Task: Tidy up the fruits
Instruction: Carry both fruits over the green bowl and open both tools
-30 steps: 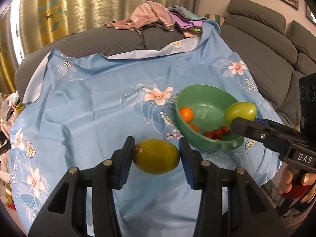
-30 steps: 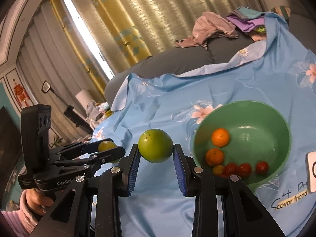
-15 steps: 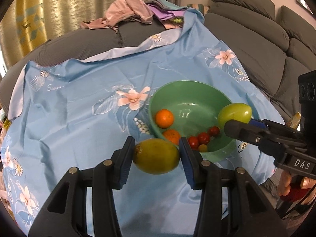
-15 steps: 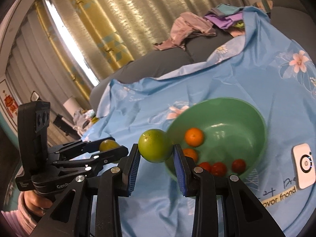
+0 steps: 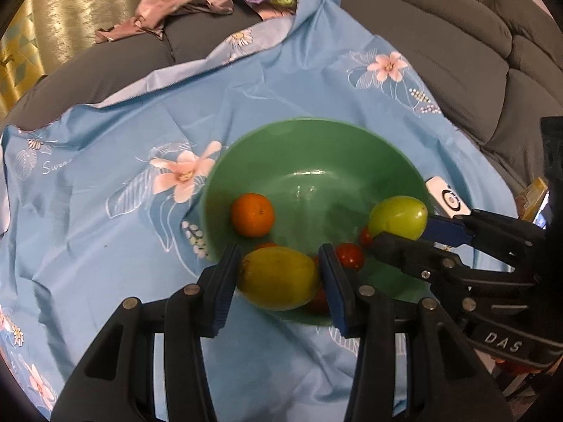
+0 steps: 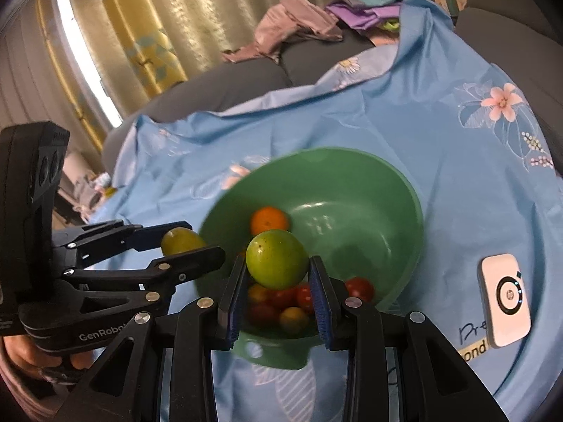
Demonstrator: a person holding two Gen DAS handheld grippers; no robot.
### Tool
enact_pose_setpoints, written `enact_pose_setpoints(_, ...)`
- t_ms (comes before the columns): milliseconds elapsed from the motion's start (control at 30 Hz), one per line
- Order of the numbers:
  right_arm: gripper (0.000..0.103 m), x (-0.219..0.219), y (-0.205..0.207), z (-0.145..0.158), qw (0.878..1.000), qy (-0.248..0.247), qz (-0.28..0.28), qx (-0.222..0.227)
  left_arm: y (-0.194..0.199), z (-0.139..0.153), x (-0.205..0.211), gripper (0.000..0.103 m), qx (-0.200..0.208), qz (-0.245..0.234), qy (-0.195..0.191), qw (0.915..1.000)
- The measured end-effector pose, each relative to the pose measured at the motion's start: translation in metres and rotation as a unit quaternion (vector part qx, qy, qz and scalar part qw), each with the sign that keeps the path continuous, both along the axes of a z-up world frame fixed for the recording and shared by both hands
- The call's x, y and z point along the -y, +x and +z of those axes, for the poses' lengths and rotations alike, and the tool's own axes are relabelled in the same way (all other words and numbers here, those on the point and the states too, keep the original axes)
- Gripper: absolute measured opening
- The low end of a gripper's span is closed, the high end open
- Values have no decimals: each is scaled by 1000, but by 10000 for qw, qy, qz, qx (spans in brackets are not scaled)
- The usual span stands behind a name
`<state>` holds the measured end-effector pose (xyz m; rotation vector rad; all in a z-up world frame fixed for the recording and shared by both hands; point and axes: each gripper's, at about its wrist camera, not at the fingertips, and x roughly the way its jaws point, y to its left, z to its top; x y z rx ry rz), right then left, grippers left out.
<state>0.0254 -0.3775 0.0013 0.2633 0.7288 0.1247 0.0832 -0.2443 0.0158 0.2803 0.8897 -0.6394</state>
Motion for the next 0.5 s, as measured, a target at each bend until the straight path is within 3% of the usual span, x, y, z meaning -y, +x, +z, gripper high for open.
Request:
enact_pose_setpoints(167, 35, 4, 9, -7, 9994, -210, -109, -241, 11, -11, 10, 46, -81, -8, 181, 9998)
enact_pose_setpoints(300, 35, 7, 12, -7, 9983, -363, -218, -405, 14, -5, 10, 68, -20, 109, 221, 9997)
enact_pose_setpoints(500, 35, 8, 5, 6, 9975, -484, -322, -404, 8, 15, -1, 86, 86, 255, 130, 9996)
